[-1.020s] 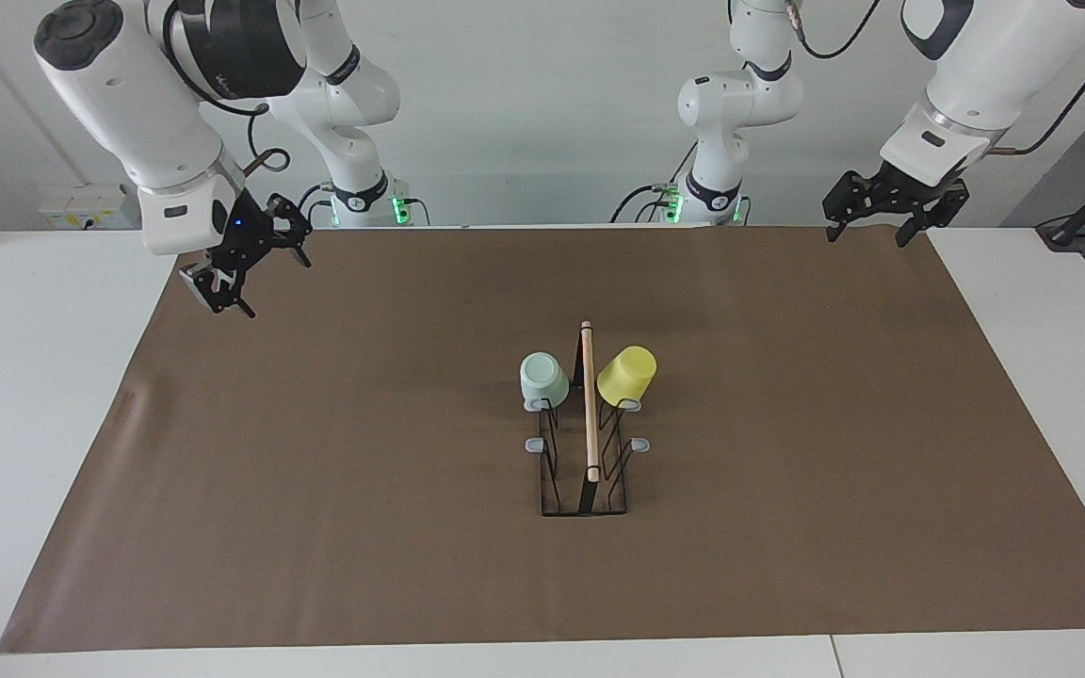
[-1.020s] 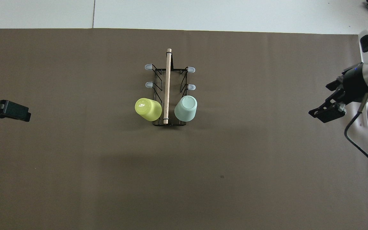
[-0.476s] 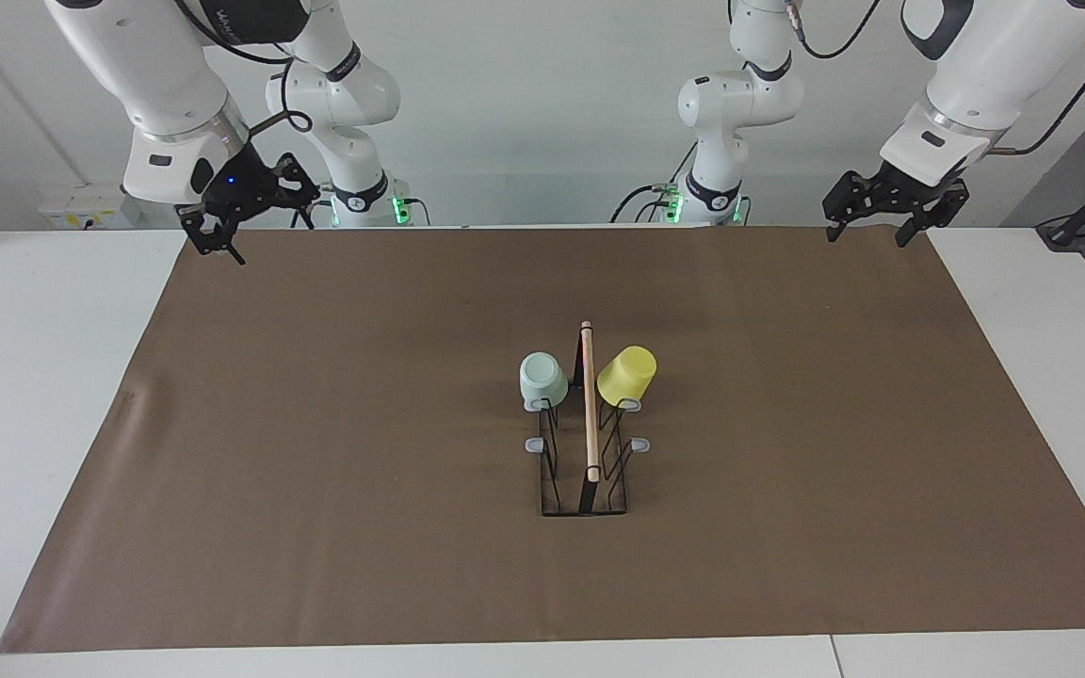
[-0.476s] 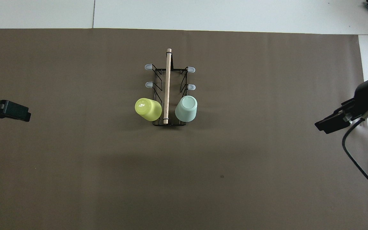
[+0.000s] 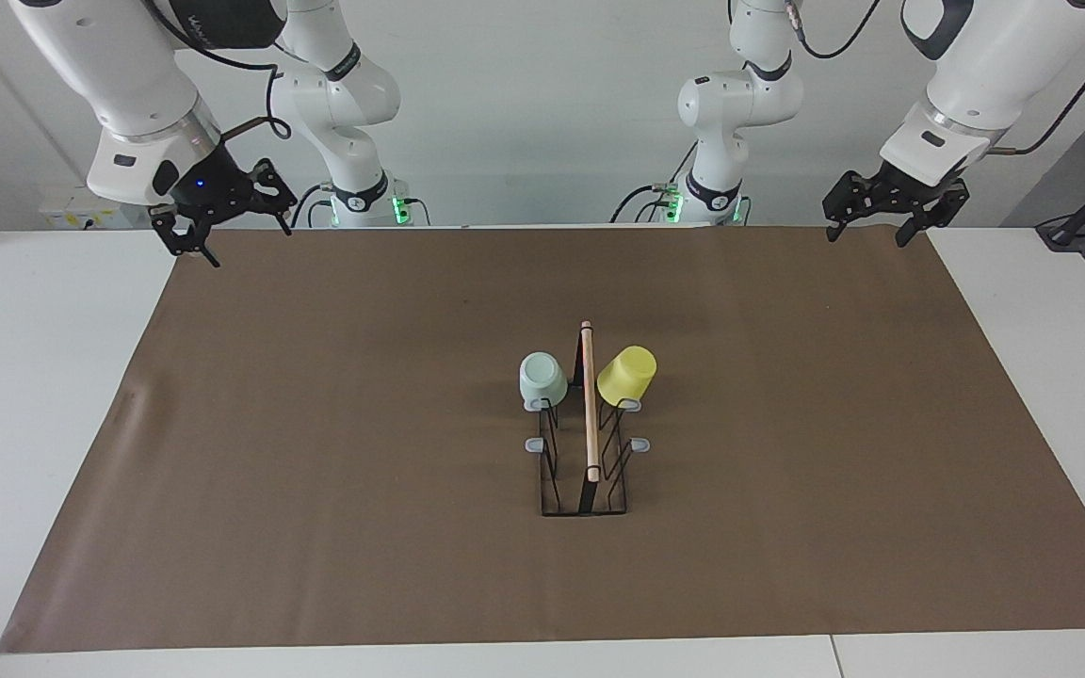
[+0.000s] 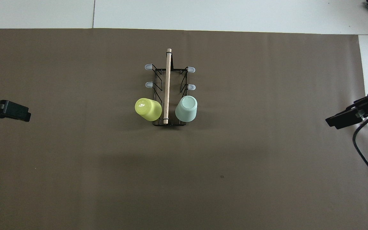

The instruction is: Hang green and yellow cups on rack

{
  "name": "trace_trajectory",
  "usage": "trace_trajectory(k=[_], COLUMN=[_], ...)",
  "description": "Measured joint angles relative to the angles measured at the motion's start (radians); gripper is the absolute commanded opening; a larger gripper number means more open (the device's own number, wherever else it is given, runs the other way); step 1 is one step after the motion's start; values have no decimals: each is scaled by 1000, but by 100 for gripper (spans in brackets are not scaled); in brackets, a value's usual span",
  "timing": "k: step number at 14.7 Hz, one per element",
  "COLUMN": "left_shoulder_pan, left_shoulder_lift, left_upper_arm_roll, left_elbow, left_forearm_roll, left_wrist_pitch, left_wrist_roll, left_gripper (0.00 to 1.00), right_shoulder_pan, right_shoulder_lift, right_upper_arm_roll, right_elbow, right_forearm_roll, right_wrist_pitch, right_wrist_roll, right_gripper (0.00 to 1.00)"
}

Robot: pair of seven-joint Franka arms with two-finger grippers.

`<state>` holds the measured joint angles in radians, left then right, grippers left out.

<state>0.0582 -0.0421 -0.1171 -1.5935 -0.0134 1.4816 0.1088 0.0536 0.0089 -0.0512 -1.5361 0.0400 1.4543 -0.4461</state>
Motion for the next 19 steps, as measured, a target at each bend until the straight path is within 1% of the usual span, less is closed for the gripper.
trace_trajectory(k=[3,5,10,19], left_shoulder_pan=[0,0,0,0], left_shoulder_lift=[0,0,-1,-1], left_upper_arm_roll=[0,0,-4,-5], left_elbow=[0,0,0,0], left_forearm_roll=[0,0,0,0], left_wrist_pitch=[0,0,0,-1], left_wrist_roll=[0,0,0,0], left_gripper=[100,100,100,100], right_shoulder_pan=[2,5,6,4], right_shoulder_lift=[-1,-2,-5,-14], right_upper_arm_roll=[3,5,6,-13], right_elbow=[5,11,20,19], right_forearm_roll=[0,0,0,-10], right_wrist_pitch=[4,7,19,43], right_wrist_roll=[142,191,248,256], right_gripper=[100,100,100,100])
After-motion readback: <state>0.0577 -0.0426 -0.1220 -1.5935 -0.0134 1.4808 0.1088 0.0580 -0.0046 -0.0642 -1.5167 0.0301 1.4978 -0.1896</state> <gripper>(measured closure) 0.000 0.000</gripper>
